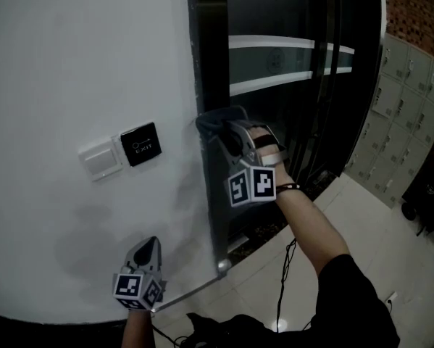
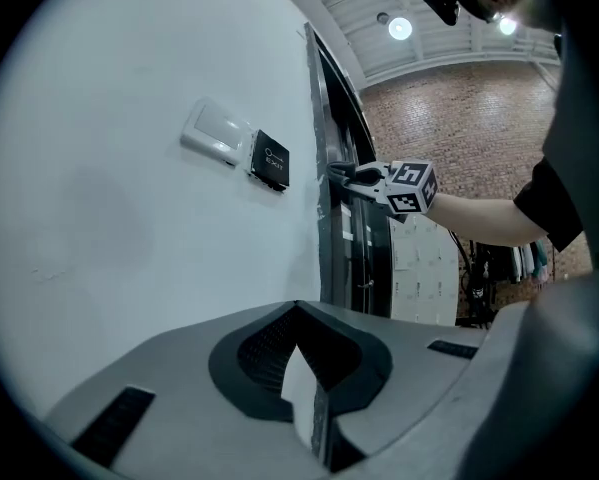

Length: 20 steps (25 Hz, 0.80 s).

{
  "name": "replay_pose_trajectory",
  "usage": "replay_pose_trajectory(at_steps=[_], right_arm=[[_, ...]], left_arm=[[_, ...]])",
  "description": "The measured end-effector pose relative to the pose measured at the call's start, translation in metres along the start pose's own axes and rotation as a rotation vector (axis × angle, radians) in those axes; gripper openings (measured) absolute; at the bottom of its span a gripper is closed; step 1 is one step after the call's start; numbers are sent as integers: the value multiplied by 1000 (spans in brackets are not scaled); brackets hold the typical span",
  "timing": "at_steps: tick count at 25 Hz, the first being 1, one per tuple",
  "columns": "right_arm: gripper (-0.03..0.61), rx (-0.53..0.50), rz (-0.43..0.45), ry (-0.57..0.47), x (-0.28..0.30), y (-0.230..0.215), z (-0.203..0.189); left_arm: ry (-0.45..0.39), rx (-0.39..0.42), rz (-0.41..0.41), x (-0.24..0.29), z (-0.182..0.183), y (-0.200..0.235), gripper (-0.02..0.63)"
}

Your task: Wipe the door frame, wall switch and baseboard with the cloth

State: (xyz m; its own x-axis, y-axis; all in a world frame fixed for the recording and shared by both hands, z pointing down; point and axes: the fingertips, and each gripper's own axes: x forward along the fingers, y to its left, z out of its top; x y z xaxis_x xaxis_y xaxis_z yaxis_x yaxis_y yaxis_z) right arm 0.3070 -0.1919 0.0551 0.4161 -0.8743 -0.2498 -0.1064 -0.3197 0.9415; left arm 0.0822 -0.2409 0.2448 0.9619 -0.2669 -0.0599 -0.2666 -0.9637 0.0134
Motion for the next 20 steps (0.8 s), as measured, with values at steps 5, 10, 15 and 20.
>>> replay_pose_trajectory(at_steps=[5, 10, 15, 20], right_arm=[[84, 5, 10, 12, -5, 18, -6], [83, 2, 53, 24, -13, 44, -14], [84, -6, 82, 27, -20, 68, -20], [84, -10, 130, 27, -29, 97, -28]], left_arm=[[12, 17, 1, 0, -1, 2, -8], [40, 5, -4, 1, -10, 2, -8], [49, 18, -16, 7, -13, -4, -8], [48, 19, 23, 11, -17, -4, -8]])
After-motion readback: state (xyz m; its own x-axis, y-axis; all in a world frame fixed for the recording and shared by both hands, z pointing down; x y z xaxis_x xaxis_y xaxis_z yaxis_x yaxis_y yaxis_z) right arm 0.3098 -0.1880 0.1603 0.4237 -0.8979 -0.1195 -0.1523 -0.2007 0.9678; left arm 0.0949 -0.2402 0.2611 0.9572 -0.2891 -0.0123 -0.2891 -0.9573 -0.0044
